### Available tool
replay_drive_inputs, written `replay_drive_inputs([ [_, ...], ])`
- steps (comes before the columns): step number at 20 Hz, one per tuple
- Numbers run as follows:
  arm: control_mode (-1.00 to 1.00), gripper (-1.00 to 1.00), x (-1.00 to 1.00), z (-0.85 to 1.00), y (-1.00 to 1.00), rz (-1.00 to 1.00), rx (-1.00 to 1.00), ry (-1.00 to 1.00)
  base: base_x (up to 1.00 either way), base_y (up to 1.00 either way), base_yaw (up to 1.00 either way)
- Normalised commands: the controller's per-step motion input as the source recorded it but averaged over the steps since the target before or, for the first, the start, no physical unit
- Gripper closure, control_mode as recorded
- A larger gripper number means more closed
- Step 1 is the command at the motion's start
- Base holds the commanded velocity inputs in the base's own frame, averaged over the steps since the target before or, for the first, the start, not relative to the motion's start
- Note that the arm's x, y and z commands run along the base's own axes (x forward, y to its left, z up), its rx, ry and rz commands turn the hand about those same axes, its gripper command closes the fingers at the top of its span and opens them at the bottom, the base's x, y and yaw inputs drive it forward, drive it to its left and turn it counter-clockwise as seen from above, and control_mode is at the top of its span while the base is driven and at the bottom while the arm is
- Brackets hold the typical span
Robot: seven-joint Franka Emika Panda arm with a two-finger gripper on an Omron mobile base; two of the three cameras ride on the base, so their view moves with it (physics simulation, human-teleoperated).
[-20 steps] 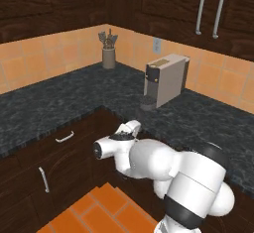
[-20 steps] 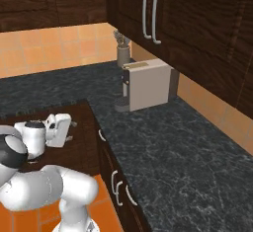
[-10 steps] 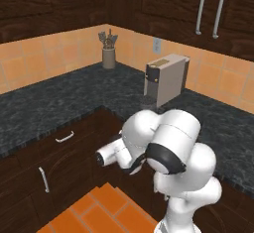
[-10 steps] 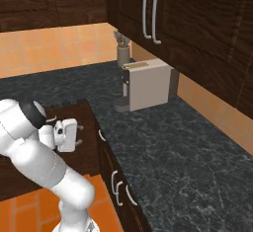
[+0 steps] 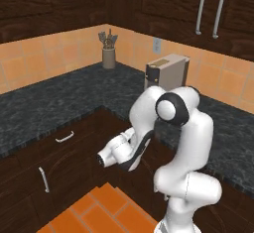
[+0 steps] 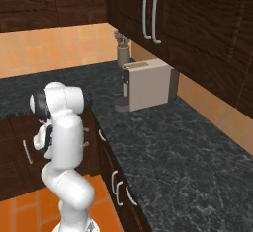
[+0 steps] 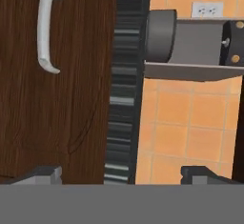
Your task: Take a straw from the drawer in front and place it inside the glass cup on the dining counter.
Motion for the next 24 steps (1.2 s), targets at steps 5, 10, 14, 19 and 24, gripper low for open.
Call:
replay_drive_inputs([
  [5,-1.00,-1.00,0.09,-0.35,0.00,-0.08,-0.11,0.00,0.00,0.00,0.00],
  [10,-1.00,-1.00,0.33,-0.10,0.00,-0.05,-0.05,-0.03,0.00,0.00,0.00],
  [14,-1.00,-1.00,0.50,0.00,0.00,0.00,0.00,0.00,0.00,0.00,0.00],
  [19,-1.00,-1.00,0.49,-0.01,-0.09,0.00,0.08,0.00,0.00,0.00,0.00],
  [24,-1.00,-1.00,0.29,-0.03,-0.22,0.02,0.12,0.02,0.00,0.00,0.00],
])
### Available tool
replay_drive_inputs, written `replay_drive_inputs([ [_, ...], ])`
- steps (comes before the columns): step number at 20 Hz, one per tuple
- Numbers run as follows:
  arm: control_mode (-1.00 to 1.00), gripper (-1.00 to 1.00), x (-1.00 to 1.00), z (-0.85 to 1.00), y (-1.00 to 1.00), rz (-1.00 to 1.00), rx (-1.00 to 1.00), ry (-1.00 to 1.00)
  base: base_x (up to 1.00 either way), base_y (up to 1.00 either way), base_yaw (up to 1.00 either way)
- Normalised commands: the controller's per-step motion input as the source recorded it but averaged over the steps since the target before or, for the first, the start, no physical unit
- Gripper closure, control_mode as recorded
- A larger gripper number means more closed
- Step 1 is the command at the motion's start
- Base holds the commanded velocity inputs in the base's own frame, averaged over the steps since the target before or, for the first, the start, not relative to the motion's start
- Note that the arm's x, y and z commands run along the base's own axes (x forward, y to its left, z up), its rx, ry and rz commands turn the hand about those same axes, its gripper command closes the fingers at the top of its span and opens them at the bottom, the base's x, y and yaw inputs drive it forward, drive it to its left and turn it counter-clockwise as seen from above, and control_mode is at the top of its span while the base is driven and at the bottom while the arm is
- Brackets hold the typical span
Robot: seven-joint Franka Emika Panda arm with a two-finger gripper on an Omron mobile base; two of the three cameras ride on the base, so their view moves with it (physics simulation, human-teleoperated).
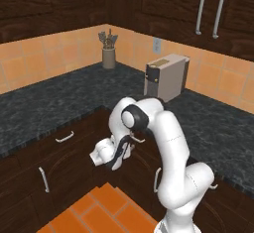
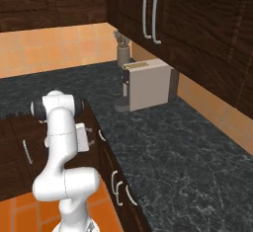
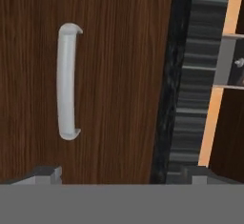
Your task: Take a straw from the drawer in front and place it inside the glass cup on the dining counter.
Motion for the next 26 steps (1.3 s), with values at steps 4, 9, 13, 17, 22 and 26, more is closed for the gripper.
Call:
replay_drive_inputs([
  [4,-1.00,-1.00,0.00,-0.06,-0.30,0.02,0.09,0.00,0.00,0.00,0.00],
  [9,-1.00,-1.00,0.00,-0.06,-0.31,0.03,0.06,0.00,0.00,0.00,0.00],
  [13,-1.00,-1.00,0.08,-0.14,-0.23,0.07,0.05,0.00,0.00,0.00,0.00],
  [17,-1.00,-1.00,0.19,-0.18,-0.16,0.07,0.05,0.00,0.00,0.00,0.00],
  [22,-1.00,-1.00,0.36,-0.19,-0.07,0.08,0.08,0.00,0.00,0.00,0.00],
  [26,-1.00,-1.00,0.36,-0.27,0.00,0.08,0.08,0.01,0.00,0.00,0.00],
])
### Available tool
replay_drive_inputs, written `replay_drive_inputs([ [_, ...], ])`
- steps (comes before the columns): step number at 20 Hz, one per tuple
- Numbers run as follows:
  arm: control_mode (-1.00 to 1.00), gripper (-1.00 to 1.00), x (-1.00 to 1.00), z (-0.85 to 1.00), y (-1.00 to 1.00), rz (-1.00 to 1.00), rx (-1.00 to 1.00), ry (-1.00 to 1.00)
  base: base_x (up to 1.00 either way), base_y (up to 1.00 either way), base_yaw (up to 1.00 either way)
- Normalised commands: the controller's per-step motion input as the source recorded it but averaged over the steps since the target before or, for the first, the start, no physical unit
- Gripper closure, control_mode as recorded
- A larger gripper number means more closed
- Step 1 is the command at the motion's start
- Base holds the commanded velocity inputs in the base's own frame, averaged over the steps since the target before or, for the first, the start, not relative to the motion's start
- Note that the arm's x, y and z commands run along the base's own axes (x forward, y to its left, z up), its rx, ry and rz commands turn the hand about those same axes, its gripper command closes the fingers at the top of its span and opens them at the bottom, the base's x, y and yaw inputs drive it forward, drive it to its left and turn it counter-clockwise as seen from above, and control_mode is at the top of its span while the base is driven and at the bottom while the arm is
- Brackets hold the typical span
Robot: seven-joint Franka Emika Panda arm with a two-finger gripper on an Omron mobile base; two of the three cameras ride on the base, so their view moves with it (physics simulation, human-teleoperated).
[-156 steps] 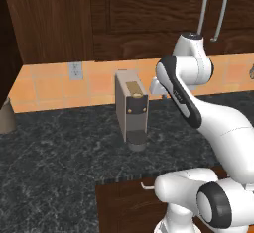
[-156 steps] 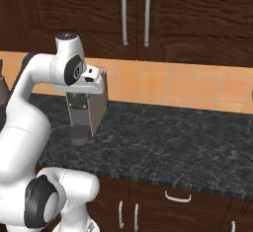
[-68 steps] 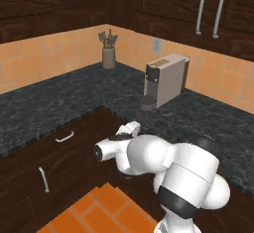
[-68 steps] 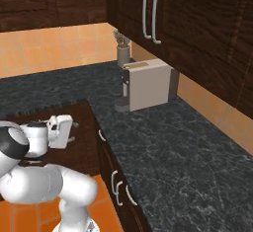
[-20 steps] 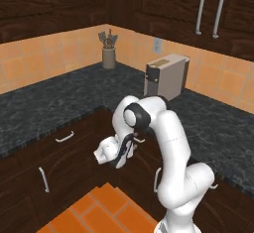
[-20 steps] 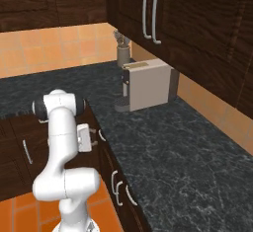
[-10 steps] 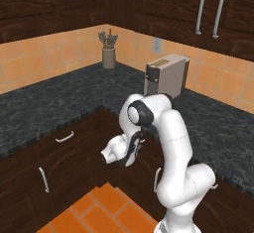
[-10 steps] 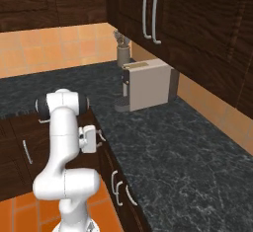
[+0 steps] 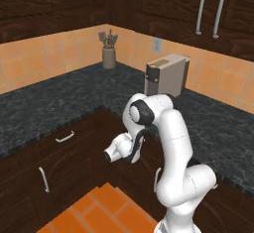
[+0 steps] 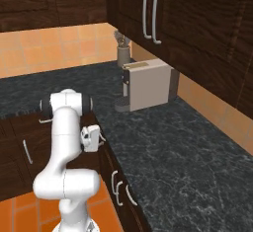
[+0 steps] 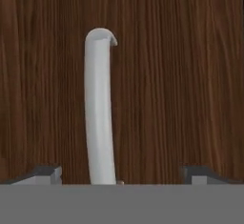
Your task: Take a straw from the drawer in front and place it inside the glass cup on the dining counter.
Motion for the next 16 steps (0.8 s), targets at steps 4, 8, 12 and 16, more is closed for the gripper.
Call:
replay_drive_inputs([
  [4,-1.00,1.00,0.35,-0.32,0.00,0.07,0.03,0.00,0.00,0.00,0.00],
  [8,-1.00,1.00,0.34,-0.20,0.00,0.02,0.00,0.00,0.00,0.00,0.00],
  [12,-1.00,1.00,0.11,-0.13,0.00,0.00,0.00,0.00,0.00,0.00,0.00],
  [16,-1.00,1.00,-0.30,-0.01,0.36,0.02,0.02,0.00,0.00,0.00,0.00],
])
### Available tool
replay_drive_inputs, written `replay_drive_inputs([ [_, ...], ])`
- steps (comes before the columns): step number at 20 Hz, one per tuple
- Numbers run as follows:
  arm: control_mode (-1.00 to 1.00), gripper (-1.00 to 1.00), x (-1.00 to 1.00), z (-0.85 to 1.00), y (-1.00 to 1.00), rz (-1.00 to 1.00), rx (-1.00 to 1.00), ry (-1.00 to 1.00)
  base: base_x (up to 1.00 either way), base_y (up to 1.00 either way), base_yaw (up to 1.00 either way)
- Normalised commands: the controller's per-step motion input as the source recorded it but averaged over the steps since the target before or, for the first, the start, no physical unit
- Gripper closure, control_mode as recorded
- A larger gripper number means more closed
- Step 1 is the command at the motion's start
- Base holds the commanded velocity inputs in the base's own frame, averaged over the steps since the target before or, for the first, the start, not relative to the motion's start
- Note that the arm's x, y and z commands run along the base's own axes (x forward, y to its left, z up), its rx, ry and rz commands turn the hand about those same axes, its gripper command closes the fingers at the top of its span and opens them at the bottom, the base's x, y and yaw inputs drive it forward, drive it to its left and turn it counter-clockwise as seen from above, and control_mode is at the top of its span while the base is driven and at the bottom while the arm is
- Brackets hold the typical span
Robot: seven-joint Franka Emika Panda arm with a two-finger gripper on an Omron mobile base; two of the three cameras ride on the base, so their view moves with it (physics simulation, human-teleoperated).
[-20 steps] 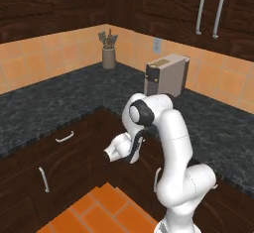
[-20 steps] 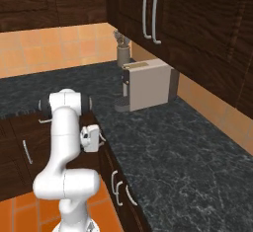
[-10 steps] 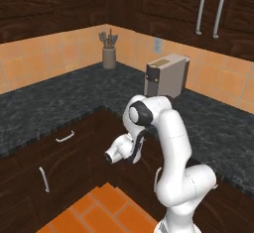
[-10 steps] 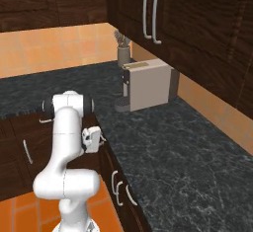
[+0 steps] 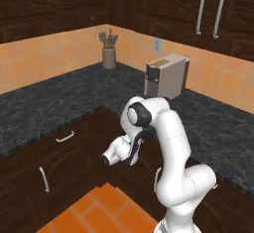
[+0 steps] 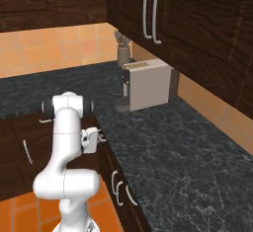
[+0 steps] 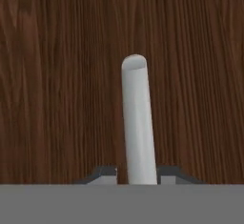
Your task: Take a straw from the drawer in front and place it inside the glass cup on the dining counter.
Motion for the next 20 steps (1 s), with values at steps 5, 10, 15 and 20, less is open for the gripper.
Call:
replay_drive_inputs([
  [5,-1.00,1.00,-0.62,0.00,0.80,0.04,0.05,0.01,0.00,0.00,0.00],
  [10,-1.00,1.00,-0.62,0.00,0.98,0.05,0.03,0.03,0.00,0.00,0.00],
  [15,-1.00,1.00,-0.62,0.00,1.00,0.07,0.01,0.02,0.00,0.00,0.00],
  [20,-1.00,1.00,-0.59,0.00,1.00,0.07,0.00,0.04,0.00,0.00,0.00],
])
